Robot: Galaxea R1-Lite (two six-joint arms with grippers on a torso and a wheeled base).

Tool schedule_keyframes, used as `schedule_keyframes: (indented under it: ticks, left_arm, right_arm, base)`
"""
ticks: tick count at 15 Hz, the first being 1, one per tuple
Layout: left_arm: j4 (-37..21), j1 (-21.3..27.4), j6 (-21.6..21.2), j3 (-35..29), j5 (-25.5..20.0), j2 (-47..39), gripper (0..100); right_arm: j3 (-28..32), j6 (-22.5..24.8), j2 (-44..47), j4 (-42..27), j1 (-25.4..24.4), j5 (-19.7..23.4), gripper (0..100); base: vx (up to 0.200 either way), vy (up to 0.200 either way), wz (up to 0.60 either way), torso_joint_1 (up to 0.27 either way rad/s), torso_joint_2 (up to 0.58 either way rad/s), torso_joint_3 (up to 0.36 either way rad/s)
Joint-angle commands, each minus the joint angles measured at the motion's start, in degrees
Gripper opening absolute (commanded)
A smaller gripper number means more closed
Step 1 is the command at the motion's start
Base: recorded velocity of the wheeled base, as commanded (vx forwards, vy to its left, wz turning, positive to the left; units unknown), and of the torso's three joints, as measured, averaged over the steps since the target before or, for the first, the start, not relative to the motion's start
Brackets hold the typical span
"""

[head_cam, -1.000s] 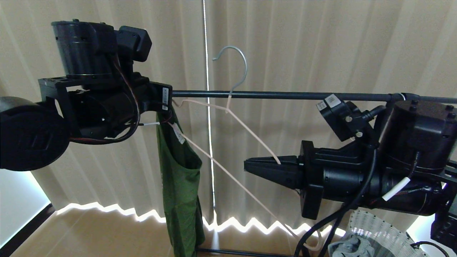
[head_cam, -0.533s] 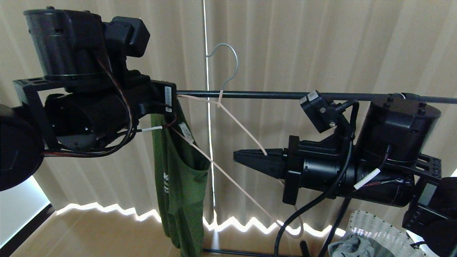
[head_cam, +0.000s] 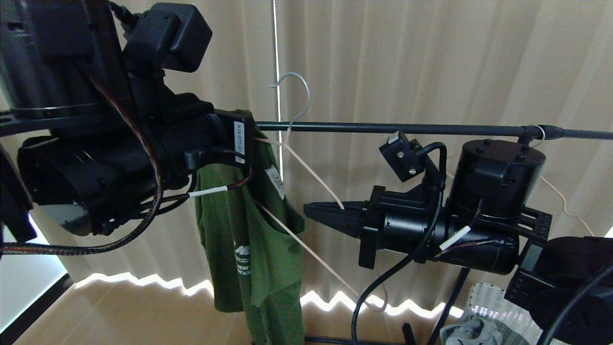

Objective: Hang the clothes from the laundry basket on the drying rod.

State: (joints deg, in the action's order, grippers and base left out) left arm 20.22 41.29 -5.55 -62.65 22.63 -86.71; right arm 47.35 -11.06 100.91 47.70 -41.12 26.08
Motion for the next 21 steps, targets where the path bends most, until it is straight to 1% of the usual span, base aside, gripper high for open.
schedule_keyframes:
  ticks: [1,2,3,4,5,7,11,12,15,17,20,21]
  left_arm:
    - [0.1,1.0,0.0,0.6,-2.8,1.0,0]
    - [0.0,1.1,0.0,0.9,-5.6,1.5,0]
    - [0.0,1.1,-0.1,1.3,-6.8,1.7,0]
    - [0.0,1.1,-0.1,1.3,-6.8,1.7,0]
    - [0.0,1.1,-0.3,4.1,-10.2,3.6,0]
    - [0.1,1.1,-0.7,7.1,-11.6,5.2,0]
    - [0.2,1.1,-0.6,9.6,-11.6,6.4,0]
    - [0.3,1.1,-0.6,10.4,-11.7,6.4,100]
    - [1.1,1.1,-0.9,11.8,-12.1,6.5,100]
    - [3.3,0.9,-1.1,13.1,-12.6,6.7,100]
    - [6.8,-0.2,-3.2,17.1,-12.7,8.2,100]
    - [7.5,-0.7,-4.2,18.1,-12.9,8.8,100]
  right_arm:
    - [0.4,0.0,0.5,0.0,0.1,-0.1,0]
    - [0.4,-0.2,0.4,0.0,0.1,-0.3,0]
    - [0.4,-0.2,0.3,0.0,0.1,-0.6,0]
    - [0.4,-0.2,0.3,0.0,0.1,-0.6,0]
    - [0.3,-0.2,-0.5,-0.1,0.1,-1.6,0]
    - [0.4,-0.2,-1.4,-0.1,0.2,-1.7,0]
    - [0.6,0.0,-2.7,-0.2,0.1,-1.6,0]
    - [0.6,0.0,-3.0,-0.2,0.1,-1.6,0]
    - [0.4,0.0,-5.1,-0.7,0.2,-1.6,0]
    - [-0.1,0.0,-7.0,-1.6,0.2,-1.7,0]
    - [-0.5,0.0,-12.1,-8.0,0.3,-1.7,0]
    - [-0.9,0.1,-13.5,-8.9,0.8,-1.7,0]
  base:
    - [0.000,0.000,0.00,0.000,0.00,0.000]
    - [0.000,0.000,0.00,0.000,0.00,0.000]
    - [0.000,0.000,0.00,0.000,0.00,0.000]
    - [0.000,0.000,0.00,0.000,0.00,0.000]
    - [0.000,0.000,0.00,0.000,0.00,0.000]
    - [0.000,0.000,0.00,0.000,0.00,0.000]
    - [0.000,0.000,0.00,0.000,0.00,0.000]
    - [0.000,0.000,0.00,0.000,0.00,0.000]
    - [0.000,0.000,0.00,0.000,0.00,0.000]
    - [0.000,0.000,0.00,0.000,0.00,0.000]
    - [0.000,0.000,0.00,0.000,0.00,0.000]
    - [0.000,0.000,0.00,0.000,0.00,0.000]
